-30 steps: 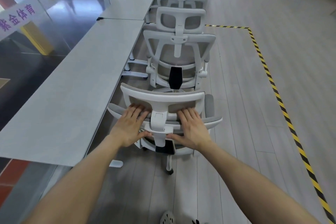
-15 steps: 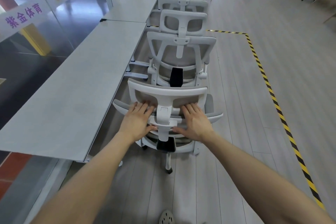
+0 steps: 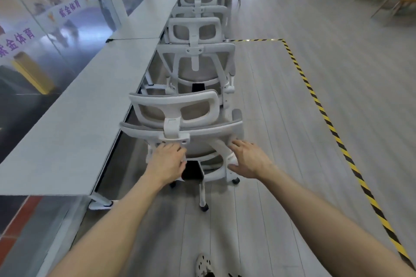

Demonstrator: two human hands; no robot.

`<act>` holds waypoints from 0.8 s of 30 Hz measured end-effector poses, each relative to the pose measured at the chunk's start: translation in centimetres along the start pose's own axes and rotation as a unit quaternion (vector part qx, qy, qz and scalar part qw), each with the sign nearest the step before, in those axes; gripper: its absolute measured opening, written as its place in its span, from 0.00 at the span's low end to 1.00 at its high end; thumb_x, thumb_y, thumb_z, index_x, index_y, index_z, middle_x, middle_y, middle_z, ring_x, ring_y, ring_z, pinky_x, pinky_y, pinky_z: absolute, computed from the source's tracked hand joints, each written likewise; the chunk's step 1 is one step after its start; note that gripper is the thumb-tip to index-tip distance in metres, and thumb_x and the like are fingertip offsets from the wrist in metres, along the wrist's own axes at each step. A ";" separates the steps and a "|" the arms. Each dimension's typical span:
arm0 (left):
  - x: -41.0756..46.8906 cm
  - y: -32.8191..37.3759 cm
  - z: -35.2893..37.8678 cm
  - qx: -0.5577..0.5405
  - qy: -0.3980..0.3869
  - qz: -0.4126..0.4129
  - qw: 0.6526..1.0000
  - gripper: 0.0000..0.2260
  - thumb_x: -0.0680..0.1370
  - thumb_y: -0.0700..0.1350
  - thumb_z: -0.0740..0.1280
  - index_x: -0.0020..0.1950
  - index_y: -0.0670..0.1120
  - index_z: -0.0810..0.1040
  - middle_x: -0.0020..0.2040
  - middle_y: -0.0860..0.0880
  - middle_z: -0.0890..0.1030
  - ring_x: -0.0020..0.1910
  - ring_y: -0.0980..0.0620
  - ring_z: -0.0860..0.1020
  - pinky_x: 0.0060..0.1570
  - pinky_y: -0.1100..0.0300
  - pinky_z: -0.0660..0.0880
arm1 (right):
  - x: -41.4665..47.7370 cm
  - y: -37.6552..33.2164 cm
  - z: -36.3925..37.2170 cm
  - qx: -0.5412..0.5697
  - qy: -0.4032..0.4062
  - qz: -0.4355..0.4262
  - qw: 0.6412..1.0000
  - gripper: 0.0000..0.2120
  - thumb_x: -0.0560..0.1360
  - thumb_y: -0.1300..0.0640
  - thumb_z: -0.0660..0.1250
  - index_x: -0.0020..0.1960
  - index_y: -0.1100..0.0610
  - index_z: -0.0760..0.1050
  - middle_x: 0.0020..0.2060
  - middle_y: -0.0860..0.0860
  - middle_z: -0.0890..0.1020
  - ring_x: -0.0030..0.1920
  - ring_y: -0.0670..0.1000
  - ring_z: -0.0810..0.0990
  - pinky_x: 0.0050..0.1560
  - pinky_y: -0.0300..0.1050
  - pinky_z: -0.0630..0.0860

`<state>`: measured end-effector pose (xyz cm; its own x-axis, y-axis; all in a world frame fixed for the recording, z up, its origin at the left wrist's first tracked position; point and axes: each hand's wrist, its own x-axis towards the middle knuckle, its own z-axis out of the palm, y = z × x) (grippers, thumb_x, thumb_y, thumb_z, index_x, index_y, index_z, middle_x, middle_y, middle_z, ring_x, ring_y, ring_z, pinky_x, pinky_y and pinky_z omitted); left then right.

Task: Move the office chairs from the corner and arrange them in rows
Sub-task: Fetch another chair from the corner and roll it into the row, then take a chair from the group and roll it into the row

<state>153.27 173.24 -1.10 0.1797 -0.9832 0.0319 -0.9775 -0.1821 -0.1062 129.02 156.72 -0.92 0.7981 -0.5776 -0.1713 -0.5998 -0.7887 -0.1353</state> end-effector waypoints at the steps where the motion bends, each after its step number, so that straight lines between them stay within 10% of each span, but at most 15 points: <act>1: 0.5 2.5 -0.7 0.005 -0.020 0.024 0.999 0.10 0.81 0.52 0.70 0.58 0.49 0.83 0.55 0.48 0.84 0.56 0.42 0.83 0.56 0.49 0.77 | -2.1 1.4 0.6 0.015 -0.009 0.021 1.000 0.33 0.80 0.40 0.71 0.80 0.54 0.70 0.76 0.54 0.75 0.73 0.59 0.75 0.74 0.56 0.74; 12: 3.1 42.3 -4.1 0.006 -0.157 0.301 0.941 0.19 0.87 0.59 0.63 0.75 0.51 0.76 0.69 0.47 0.79 0.66 0.40 0.81 0.61 0.48 0.78 | -39.2 21.3 7.5 0.084 -0.019 0.312 0.946 0.24 0.83 0.39 0.66 0.69 0.57 0.75 0.60 0.55 0.80 0.60 0.61 0.81 0.57 0.57 0.80; 24: 2.2 84.7 -8.6 0.041 -0.074 0.565 0.821 0.19 0.88 0.59 0.62 0.76 0.52 0.75 0.68 0.51 0.79 0.67 0.44 0.80 0.64 0.51 0.74 | -74.9 36.2 9.5 0.140 0.012 0.603 0.786 0.22 0.83 0.42 0.65 0.71 0.55 0.76 0.65 0.54 0.80 0.66 0.60 0.80 0.63 0.54 0.79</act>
<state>69.96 155.72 -1.44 -0.8189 -0.5153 -0.2529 -0.5203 0.8524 -0.0521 47.03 173.43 -2.27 -0.3602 -0.8755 -0.3223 -0.9069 0.4096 -0.0991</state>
